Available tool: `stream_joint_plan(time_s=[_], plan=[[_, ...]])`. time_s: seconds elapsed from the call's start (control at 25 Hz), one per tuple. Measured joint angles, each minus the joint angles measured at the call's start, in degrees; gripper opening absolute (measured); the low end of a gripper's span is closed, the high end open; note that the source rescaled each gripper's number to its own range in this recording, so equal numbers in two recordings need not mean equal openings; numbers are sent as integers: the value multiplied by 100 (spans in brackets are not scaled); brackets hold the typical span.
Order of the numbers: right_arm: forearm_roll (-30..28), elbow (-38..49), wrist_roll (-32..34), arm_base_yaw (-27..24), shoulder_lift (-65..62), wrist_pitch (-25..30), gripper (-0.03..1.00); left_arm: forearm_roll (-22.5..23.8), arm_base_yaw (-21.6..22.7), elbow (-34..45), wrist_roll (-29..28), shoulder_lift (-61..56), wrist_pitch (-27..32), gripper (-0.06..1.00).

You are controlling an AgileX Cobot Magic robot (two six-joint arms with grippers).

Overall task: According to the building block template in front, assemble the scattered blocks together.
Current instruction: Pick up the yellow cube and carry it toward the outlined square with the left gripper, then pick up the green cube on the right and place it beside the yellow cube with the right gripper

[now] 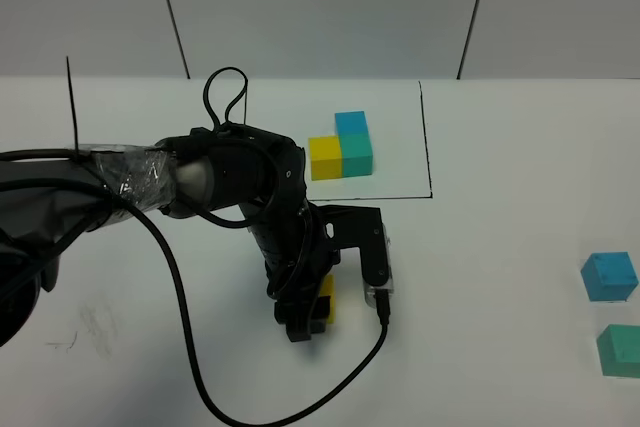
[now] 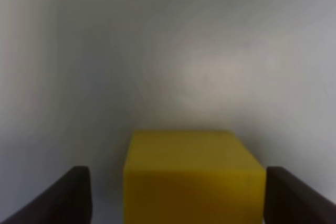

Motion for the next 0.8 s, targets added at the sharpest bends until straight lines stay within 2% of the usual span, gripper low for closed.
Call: stream_joint_plan(time_s=[0.12, 0.24, 0.52, 0.64, 0.8], plan=[[0, 0, 0, 0, 0, 0, 0, 36, 0, 0, -95, -98, -10, 82], [0, 0, 0, 0, 0, 0, 0, 36, 0, 0, -214, -331, -5, 95], [0, 0, 5, 0, 0, 0, 0, 164, 0, 0, -823, -1250, 141, 100], [0, 0, 5, 0, 0, 0, 0, 427, 0, 0, -1227, -1836, 220, 100], [0, 0, 5, 0, 0, 0, 0, 1094, 0, 0, -2021, -2814, 270, 100]])
